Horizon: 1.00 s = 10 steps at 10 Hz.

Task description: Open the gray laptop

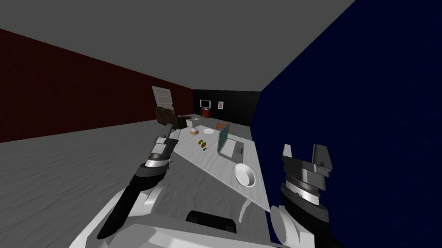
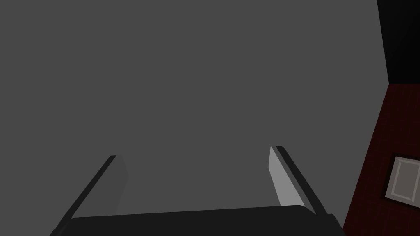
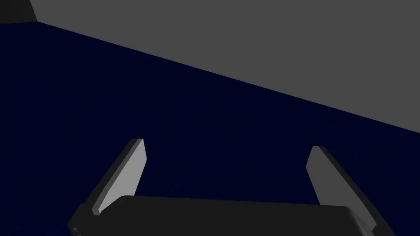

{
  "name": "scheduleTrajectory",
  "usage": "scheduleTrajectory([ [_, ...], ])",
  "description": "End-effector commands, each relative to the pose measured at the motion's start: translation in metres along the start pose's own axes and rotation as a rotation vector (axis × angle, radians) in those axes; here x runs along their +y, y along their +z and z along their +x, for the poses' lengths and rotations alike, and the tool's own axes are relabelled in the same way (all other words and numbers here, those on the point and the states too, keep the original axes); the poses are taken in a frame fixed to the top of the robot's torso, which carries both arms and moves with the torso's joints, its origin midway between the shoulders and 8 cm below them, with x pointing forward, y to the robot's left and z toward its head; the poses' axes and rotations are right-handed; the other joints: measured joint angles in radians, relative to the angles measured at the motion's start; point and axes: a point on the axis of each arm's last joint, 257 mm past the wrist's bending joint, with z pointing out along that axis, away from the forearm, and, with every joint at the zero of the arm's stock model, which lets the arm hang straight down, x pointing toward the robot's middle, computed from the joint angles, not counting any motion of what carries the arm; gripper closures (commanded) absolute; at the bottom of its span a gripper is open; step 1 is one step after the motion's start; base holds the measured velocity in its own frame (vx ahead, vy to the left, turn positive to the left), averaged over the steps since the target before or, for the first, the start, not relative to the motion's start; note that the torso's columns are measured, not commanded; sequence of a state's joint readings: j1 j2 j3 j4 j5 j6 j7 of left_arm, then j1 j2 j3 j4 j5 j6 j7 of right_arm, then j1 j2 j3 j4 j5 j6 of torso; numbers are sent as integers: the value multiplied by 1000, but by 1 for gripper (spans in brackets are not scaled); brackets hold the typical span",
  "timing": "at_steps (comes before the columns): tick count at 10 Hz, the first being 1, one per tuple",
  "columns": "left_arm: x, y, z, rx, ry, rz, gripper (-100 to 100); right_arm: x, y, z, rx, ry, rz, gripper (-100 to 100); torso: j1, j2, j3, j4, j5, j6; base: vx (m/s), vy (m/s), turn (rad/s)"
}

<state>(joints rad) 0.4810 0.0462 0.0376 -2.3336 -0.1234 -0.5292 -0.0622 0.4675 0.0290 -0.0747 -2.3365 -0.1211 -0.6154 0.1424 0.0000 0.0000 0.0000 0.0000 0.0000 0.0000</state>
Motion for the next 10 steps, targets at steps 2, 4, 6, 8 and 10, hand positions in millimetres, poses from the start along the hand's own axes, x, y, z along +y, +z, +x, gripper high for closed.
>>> scheduleTrajectory([
  [2, 0, 0, 0, 0, 0, 0, 0, 0, 0, 0, 0, 0, 0, 0, 0, 104, -209, 105, 0, 0, 0, 0, 0],
  [4, 0, 0, 0, 0, 0, 0, 0, 0, 0, 0, 0, 0, 0, 0, 0, 248, -497, 248, 0, 0, 0, 0, 0],
  [6, 0, 0, 0, 0, 0, 0, 0, 0, 0, 0, 0, 0, 0, 0, 0, 396, -792, 396, 0, 0, 0, 0, 0],
  [8, 0, 0, 0, 0, 0, 0, 0, 0, 0, 0, 0, 0, 0, 0, 0, 544, -1087, 544, 0, 0, 0, 0, 0],
  [10, 0, 0, 0, 0, 0, 0, 0, -4, -1, 4, 40, -21, 12, -100, 0, 691, -1382, 691, 0, 0, 6, 12, 10],
])
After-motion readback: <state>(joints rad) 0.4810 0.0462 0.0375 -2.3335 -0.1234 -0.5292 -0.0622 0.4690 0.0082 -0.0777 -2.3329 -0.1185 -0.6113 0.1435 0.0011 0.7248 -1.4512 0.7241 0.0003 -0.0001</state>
